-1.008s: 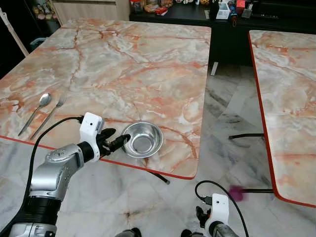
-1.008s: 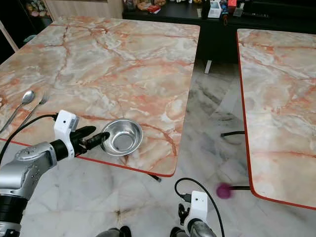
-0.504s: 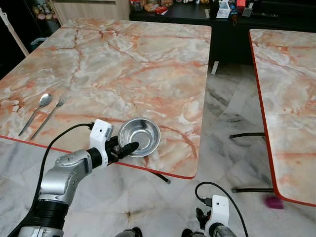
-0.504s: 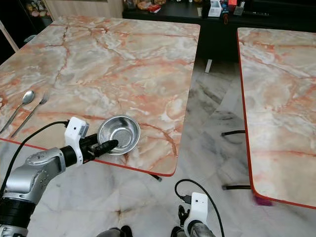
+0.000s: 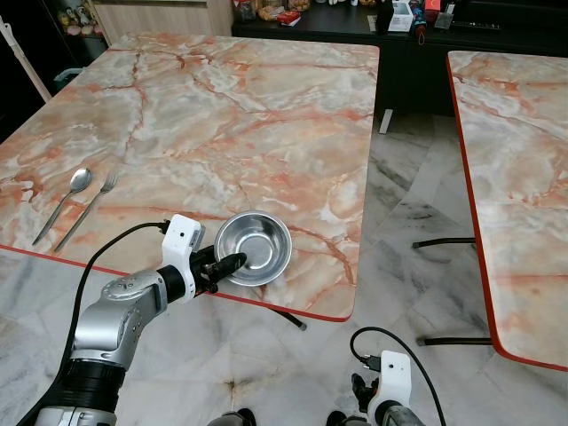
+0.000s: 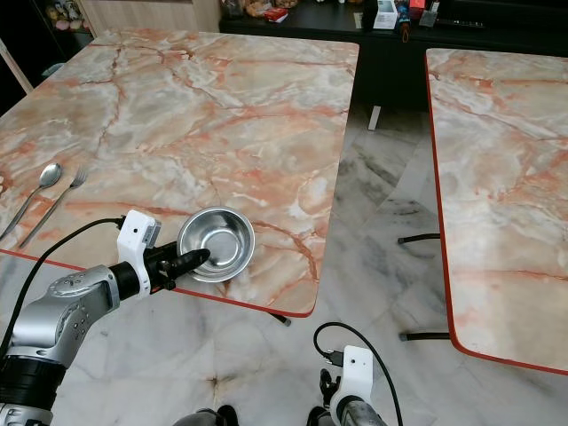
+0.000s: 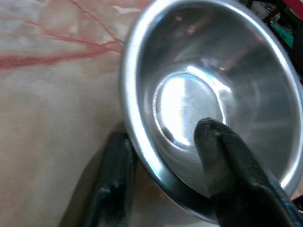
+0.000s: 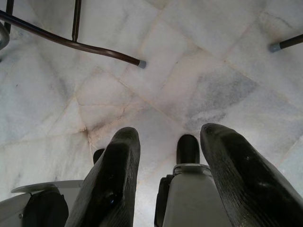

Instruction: Setting the table

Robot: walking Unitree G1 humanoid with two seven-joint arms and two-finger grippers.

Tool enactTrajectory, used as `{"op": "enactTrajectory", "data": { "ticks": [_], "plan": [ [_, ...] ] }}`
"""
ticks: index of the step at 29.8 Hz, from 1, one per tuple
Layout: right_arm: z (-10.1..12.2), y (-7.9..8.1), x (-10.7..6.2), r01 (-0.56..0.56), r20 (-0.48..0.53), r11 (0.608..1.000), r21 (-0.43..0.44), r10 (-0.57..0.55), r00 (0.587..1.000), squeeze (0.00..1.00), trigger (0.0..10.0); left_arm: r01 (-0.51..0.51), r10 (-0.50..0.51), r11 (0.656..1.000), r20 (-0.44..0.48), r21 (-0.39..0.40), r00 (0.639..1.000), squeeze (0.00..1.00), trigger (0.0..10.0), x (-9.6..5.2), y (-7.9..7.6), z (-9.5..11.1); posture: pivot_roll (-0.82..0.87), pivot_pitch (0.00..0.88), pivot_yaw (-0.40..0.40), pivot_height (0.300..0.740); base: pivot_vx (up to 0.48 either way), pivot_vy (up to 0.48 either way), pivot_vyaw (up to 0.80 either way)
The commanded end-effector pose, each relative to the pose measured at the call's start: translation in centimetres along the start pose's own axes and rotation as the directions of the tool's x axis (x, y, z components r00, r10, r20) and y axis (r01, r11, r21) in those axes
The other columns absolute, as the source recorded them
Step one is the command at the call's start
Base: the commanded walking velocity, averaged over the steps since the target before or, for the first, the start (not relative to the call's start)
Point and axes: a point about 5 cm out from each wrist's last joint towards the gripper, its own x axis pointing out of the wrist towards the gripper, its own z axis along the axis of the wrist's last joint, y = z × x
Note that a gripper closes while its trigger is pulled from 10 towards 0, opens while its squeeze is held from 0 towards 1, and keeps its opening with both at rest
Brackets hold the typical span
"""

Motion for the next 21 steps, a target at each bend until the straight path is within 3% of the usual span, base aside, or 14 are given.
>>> {"op": "enactTrajectory", "data": {
  "ticks": [1,14,17,21],
  "plan": [
    [-0.6,0.0,-0.1,0.001,-0.016,1.000,0.010,-0.001,1.000,0.00,10.0,-0.010,0.010,1.000,-0.007,-0.023,1.000,0.00,0.0,-0.1,0.2,-0.3,0.12,0.173,0.044,0.740,0.000,0.000,0.00],
    [-0.6,0.0,-0.1,0.003,-0.018,1.000,0.011,-0.003,1.000,0.00,10.0,-0.039,0.039,0.998,0.007,-0.044,0.999,0.00,0.0,-0.3,0.7,-0.2,0.12,0.173,0.044,0.740,0.000,0.000,0.00],
    [-0.6,0.0,-0.1,0.004,-0.017,1.000,0.011,-0.003,1.000,0.00,10.0,-0.074,0.077,0.995,0.040,-0.069,0.996,0.00,0.0,-0.4,1.1,0.1,0.12,0.173,0.042,0.740,0.000,0.000,0.00],
    [-0.5,-0.1,-0.1,0.003,-0.015,1.000,0.008,-0.003,1.000,0.00,10.0,-0.160,0.188,0.974,0.174,-0.161,0.967,0.00,0.0,-0.6,2.5,1.5,0.12,0.167,0.035,0.740,0.000,0.000,0.00]
  ]
}}
